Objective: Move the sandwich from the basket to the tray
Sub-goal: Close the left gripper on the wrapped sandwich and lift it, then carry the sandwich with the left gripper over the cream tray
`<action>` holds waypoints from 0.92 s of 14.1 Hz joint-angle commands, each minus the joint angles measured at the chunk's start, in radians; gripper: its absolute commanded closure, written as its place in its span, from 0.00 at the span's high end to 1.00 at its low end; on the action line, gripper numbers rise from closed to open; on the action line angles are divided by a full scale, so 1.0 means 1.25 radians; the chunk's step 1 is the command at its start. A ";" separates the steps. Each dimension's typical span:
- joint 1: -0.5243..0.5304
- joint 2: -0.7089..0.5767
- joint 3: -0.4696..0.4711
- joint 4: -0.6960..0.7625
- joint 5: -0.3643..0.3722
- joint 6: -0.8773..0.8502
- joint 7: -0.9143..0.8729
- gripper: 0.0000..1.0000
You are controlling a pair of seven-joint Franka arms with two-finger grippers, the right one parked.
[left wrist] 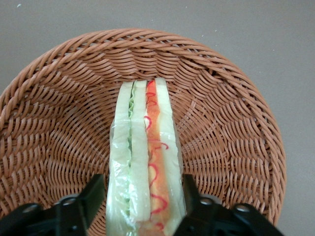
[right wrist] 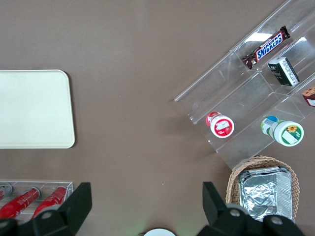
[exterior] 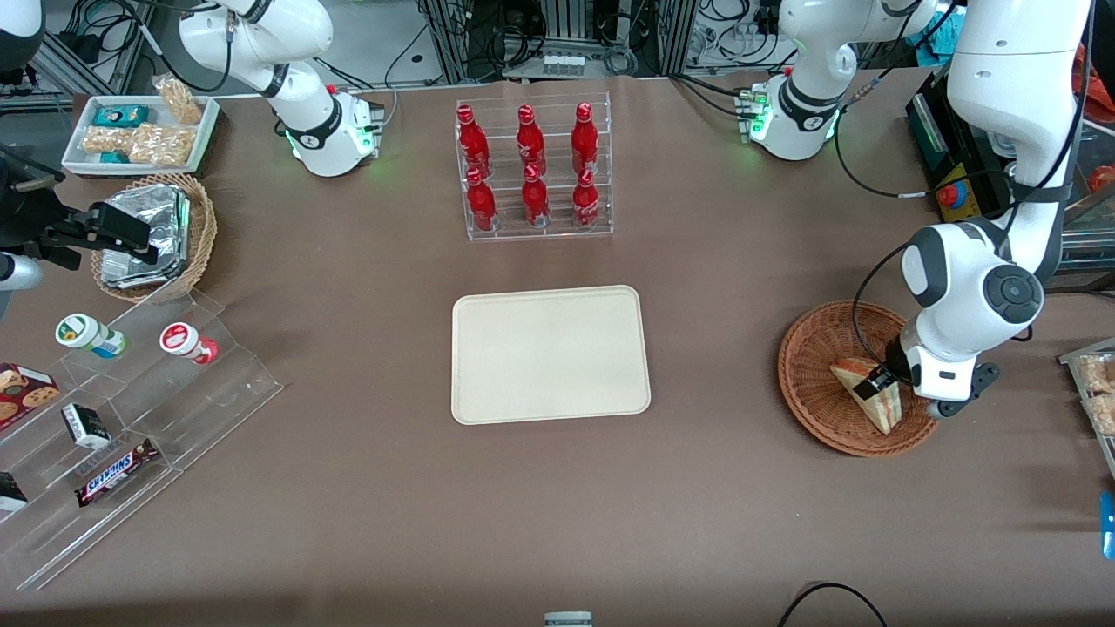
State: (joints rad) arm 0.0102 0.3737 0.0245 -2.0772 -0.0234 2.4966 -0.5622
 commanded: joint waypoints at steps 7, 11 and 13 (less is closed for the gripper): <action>-0.064 -0.072 -0.054 0.137 0.009 -0.292 0.005 0.03; -0.213 -0.032 -0.056 0.187 0.006 -0.298 0.033 0.02; -0.315 0.004 -0.056 0.200 0.002 -0.278 0.018 0.00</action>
State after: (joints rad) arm -0.2772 0.3179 -0.0591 -1.8792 -0.0225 2.1456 -0.5369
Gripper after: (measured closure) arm 0.859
